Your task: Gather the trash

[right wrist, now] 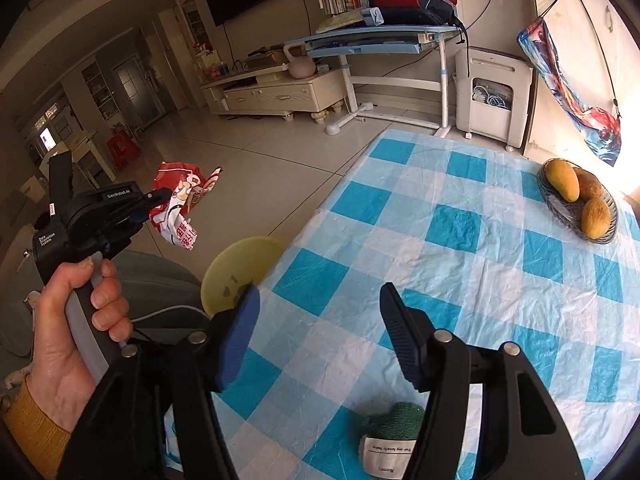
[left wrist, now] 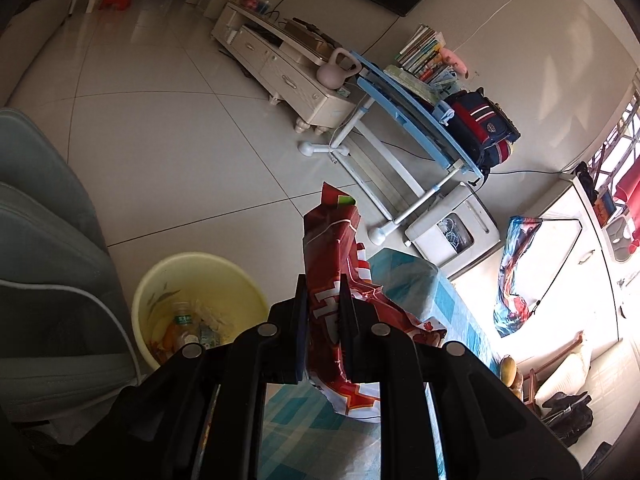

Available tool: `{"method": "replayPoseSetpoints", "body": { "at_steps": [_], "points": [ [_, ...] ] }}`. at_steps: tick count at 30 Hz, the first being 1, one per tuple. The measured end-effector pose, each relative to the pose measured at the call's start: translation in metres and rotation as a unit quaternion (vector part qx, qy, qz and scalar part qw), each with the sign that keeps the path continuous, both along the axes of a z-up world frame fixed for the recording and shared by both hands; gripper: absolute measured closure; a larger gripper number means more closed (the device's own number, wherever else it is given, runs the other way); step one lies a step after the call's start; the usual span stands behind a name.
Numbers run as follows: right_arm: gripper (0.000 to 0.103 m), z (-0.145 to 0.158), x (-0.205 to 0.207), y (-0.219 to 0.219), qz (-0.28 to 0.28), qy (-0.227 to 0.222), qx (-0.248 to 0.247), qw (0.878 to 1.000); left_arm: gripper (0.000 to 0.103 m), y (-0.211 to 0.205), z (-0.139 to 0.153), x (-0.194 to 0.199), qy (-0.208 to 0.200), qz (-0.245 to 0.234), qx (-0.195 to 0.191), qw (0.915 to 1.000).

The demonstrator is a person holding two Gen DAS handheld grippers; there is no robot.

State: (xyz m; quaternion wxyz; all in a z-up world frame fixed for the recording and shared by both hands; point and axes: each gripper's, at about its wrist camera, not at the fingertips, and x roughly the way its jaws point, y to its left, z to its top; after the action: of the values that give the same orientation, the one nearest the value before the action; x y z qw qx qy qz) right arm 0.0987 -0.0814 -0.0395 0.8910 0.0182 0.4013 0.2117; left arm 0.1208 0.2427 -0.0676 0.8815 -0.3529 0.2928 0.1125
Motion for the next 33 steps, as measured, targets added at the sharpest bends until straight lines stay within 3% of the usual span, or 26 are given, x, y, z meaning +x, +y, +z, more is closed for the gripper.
{"method": "replayPoseSetpoints", "body": {
  "at_steps": [6, 7, 9, 12, 21, 28, 30, 32, 33],
  "points": [
    [0.035, -0.056, -0.025, -0.040, -0.035, 0.079, -0.080, 0.993, 0.089, -0.006, -0.004, 0.004, 0.005, -0.005, 0.003, 1.0000],
    [0.039, -0.064, -0.025, -0.045, -0.041, 0.089, -0.072, 0.993, 0.089, -0.006, -0.004, 0.004, 0.006, -0.004, 0.006, 1.0000],
    [0.066, -0.069, -0.026, -0.049, -0.045, 0.085, -0.050, 0.994, 0.089, -0.006, -0.003, 0.003, 0.007, 0.000, 0.012, 0.9999],
    [0.072, -0.063, -0.023, -0.039, -0.022, 0.081, -0.036, 0.996, 0.089, -0.003, -0.005, 0.003, 0.011, 0.009, 0.016, 0.9998],
    [0.072, -0.021, 0.013, 0.041, 0.053, 0.021, 0.019, 0.998, 0.089, 0.011, -0.015, -0.001, 0.030, 0.047, 0.025, 0.9981],
    [0.072, -0.012, 0.064, 0.140, 0.126, 0.008, 0.026, 0.992, 0.089, 0.044, -0.033, -0.002, 0.051, 0.107, -0.011, 0.9929],
    [0.072, -0.018, 0.079, 0.162, 0.137, 0.015, 0.022, 0.990, 0.083, 0.050, -0.034, -0.004, 0.055, 0.129, -0.016, 0.9900],
    [0.070, -0.028, 0.096, 0.181, 0.145, 0.029, 0.019, 0.989, 0.056, 0.056, -0.034, -0.007, 0.061, 0.161, -0.024, 0.9847],
    [0.069, -0.033, 0.104, 0.190, 0.149, 0.039, 0.014, 0.988, 0.054, 0.059, -0.034, -0.009, 0.061, 0.174, -0.028, 0.9826]
  ]
}}
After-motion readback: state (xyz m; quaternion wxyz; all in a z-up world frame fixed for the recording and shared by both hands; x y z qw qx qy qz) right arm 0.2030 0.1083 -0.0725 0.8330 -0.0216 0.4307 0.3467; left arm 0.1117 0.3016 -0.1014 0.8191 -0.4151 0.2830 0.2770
